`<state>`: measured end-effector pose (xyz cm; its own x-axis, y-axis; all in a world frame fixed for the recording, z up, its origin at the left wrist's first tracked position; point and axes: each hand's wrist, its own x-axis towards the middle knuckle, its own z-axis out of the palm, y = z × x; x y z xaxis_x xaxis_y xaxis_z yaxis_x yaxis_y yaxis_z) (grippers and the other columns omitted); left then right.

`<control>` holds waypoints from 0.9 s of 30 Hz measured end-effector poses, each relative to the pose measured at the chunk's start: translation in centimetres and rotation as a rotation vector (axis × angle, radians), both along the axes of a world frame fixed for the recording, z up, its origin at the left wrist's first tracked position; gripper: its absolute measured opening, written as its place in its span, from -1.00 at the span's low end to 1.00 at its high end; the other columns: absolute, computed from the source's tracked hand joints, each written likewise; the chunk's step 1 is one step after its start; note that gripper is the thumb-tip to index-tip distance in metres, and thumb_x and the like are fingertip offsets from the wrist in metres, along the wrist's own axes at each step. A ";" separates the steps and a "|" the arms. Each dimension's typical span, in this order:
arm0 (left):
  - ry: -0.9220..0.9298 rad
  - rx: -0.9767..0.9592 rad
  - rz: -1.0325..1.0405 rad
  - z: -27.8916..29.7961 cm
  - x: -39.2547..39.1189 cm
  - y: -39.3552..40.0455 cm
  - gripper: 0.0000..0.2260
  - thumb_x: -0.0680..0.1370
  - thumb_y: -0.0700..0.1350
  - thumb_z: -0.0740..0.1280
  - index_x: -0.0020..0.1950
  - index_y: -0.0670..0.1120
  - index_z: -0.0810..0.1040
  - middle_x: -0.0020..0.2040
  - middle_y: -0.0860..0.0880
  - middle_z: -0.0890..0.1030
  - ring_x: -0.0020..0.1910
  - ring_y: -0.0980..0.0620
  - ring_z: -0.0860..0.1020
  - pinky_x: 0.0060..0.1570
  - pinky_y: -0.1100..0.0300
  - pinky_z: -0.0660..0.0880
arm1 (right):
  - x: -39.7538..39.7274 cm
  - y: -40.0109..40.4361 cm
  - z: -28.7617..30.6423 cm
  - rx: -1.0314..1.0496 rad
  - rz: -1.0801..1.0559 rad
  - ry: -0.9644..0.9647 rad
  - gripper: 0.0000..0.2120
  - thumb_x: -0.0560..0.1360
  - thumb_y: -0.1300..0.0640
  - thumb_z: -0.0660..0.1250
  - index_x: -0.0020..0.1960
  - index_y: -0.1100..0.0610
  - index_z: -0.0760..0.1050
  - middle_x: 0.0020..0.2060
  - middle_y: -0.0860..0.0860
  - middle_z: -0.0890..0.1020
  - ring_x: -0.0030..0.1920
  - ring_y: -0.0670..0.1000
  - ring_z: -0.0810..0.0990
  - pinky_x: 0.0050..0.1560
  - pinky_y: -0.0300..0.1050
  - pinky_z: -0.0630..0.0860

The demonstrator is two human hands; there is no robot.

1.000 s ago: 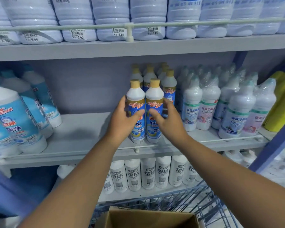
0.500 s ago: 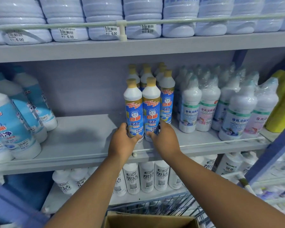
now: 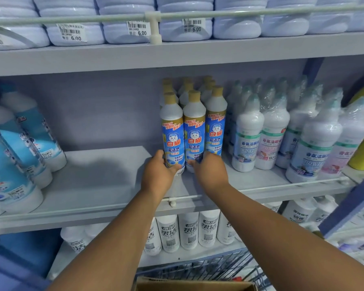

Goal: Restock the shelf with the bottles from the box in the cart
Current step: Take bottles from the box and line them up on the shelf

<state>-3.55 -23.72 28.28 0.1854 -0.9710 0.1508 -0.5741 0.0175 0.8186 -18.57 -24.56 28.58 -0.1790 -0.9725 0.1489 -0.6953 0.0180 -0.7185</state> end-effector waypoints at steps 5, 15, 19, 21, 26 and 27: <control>-0.018 -0.007 -0.009 -0.3 0.0 -1.1 -0.65 0.46 0.03 0.52 0.15 -0.03 0.50 0.12 0.02 0.67 -0.03 0.06 0.63 -0.17 0.24 0.50 | 0.2 -1.2 0.5 0.042 0.063 0.294 -0.74 0.60 0.11 0.28 0.20 0.24 0.51 0.12 0.17 0.61 0.12 0.16 0.58 0.02 -0.08 0.50; -0.037 -0.036 0.013 -1.0 0.1 -2.4 -0.63 0.45 0.08 0.52 0.17 0.01 0.50 0.13 0.02 0.67 0.01 0.04 0.65 -0.02 0.06 0.62 | -0.2 -2.5 0.9 0.223 0.145 0.513 -0.70 0.60 0.19 0.22 0.31 0.21 0.46 0.23 0.13 0.55 0.21 0.16 0.54 0.03 -0.02 0.49; -0.053 -0.038 0.013 -1.2 0.1 -2.7 -0.63 0.47 0.09 0.50 0.19 0.03 0.49 0.14 0.04 0.66 0.03 0.03 0.64 -0.03 0.09 0.62 | -0.5 -2.0 0.7 0.155 0.118 0.406 -0.74 0.62 0.11 0.24 0.24 0.22 0.49 0.15 0.16 0.59 0.15 0.17 0.57 0.10 0.01 0.55; -0.049 -0.034 0.015 -1.3 0.0 -2.9 -0.62 0.47 0.10 0.50 0.19 0.04 0.48 0.15 0.04 0.65 0.04 0.03 0.64 -0.03 0.09 0.62 | -0.5 -2.0 0.5 0.131 0.088 0.313 -0.71 0.62 0.02 0.23 0.20 0.19 0.52 0.10 0.15 0.61 0.09 0.17 0.59 0.04 -0.02 0.55; -0.037 -0.033 0.029 -1.4 0.0 -3.3 -0.64 0.46 0.10 0.50 0.15 0.07 0.46 0.14 0.03 0.65 0.02 0.04 0.64 -0.05 0.08 0.62 | -0.3 -2.4 0.2 0.126 0.043 0.212 -0.65 0.61 -0.10 0.23 0.14 0.18 0.53 0.03 0.13 0.64 0.04 0.16 0.61 -0.08 -0.09 0.46; -0.032 -0.030 0.029 -1.4 0.0 -3.4 -0.65 0.46 0.09 0.50 0.14 0.08 0.45 0.13 0.04 0.65 0.01 0.05 0.64 -0.07 0.12 0.60 | -0.3 -2.3 0.3 0.123 0.037 0.207 -0.65 0.60 -0.10 0.23 0.13 0.18 0.53 0.03 0.13 0.64 0.04 0.15 0.61 -0.09 -0.10 0.45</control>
